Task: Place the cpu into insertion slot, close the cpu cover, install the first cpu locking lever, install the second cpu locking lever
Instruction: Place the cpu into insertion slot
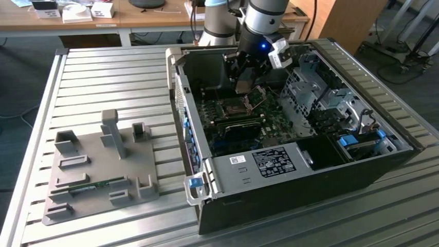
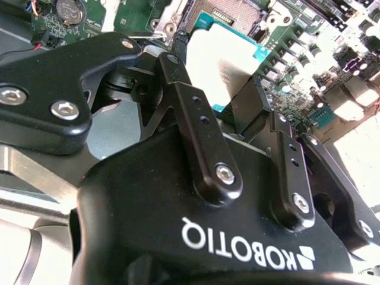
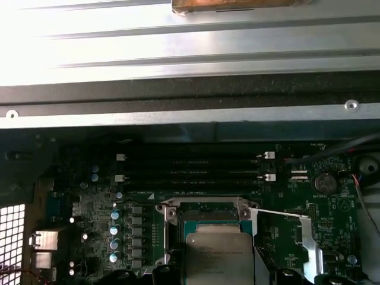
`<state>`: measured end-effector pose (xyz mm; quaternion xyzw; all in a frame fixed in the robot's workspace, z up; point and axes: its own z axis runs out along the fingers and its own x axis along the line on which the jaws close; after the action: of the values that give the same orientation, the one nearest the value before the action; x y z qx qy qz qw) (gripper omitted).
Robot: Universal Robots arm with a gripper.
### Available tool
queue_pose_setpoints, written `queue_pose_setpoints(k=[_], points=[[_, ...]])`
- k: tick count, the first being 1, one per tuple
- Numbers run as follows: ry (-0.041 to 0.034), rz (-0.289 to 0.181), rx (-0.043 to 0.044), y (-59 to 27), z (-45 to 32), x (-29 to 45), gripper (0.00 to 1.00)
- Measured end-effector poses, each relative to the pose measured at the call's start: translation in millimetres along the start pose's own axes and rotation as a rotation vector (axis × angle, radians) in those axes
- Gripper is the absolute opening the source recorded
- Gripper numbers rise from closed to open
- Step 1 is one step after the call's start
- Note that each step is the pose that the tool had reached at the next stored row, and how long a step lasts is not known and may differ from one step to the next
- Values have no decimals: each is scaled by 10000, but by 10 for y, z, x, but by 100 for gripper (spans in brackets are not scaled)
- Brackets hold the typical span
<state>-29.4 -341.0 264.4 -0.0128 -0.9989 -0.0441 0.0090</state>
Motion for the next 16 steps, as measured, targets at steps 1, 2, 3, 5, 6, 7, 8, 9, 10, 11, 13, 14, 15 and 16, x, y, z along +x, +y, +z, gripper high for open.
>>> queue_pose_setpoints(k=[1, 2, 3, 5, 6, 7, 8, 9, 10, 11, 13, 14, 15, 16], points=[[0, -2, 0, -1, 12, 0, 54], [0, -1, 0, -2, 23, 1, 54], [0, 0, 1, -3, 34, 4, 54], [0, -1, 2, -4, 46, 4, 54], [0, -1, 3, -5, 49, 4, 54], [0, -1, 3, -5, 52, 4, 54], [0, 0, 2, -5, 57, 5, 54], [0, 0, 2, -6, 62, 6, 54], [0, 0, 3, -6, 68, 7, 54], [0, 1, 3, -7, 74, 10, 54], [-1, 0, 2, -8, 87, 23, 54], [0, 1, 3, -9, 95, 29, 54], [0, 0, 2, -10, 104, 40, 54], [0, 0, 2, -11, 111, 50, 54]])
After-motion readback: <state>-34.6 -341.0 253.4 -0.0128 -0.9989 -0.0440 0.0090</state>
